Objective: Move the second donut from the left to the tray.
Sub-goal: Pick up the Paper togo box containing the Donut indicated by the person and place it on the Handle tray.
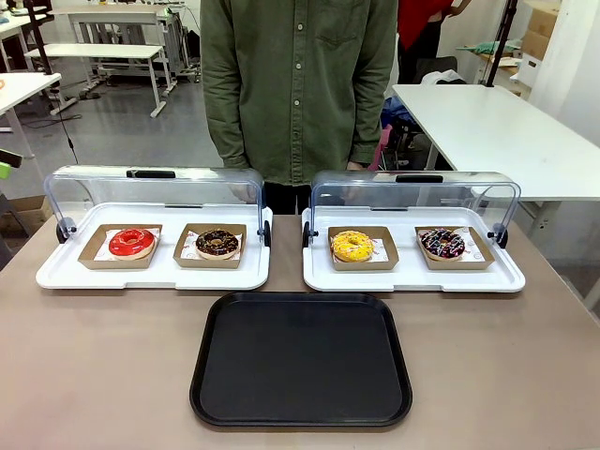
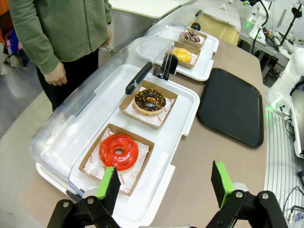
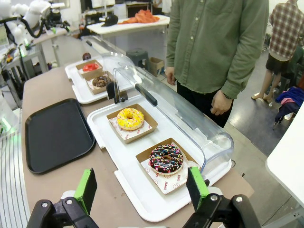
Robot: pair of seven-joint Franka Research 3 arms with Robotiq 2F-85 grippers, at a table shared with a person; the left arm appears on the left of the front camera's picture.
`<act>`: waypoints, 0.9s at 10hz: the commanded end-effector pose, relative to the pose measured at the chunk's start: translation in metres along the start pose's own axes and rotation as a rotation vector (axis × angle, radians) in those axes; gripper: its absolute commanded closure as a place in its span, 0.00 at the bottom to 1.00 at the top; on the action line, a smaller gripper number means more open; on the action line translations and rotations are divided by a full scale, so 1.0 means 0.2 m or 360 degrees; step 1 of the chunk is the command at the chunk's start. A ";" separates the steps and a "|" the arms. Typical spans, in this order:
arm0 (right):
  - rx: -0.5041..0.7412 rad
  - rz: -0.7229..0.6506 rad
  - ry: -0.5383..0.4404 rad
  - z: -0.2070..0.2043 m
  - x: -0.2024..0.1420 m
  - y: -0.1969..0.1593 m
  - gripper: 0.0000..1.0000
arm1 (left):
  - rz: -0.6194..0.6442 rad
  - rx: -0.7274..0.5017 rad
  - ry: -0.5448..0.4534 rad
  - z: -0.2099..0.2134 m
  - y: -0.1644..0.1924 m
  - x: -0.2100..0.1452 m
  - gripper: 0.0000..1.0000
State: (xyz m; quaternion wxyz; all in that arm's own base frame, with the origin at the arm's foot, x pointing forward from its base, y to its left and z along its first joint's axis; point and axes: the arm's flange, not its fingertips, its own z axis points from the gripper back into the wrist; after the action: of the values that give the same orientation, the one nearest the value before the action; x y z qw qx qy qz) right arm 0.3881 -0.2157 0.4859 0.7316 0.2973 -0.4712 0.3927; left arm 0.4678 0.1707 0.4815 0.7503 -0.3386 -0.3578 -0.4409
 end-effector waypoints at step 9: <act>0.0003 0.0007 -0.0008 0.00 0.01 0.00 0.00 | 0.0001 0.0000 0.0009 0.00 0.00 0.01 0.00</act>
State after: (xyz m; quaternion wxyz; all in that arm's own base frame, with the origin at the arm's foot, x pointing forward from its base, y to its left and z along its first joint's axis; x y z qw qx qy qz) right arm 0.3881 -0.2157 0.4859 0.7316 0.2973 -0.4712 0.3927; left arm 0.4678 0.1707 0.4815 0.7503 -0.3386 -0.3578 -0.4409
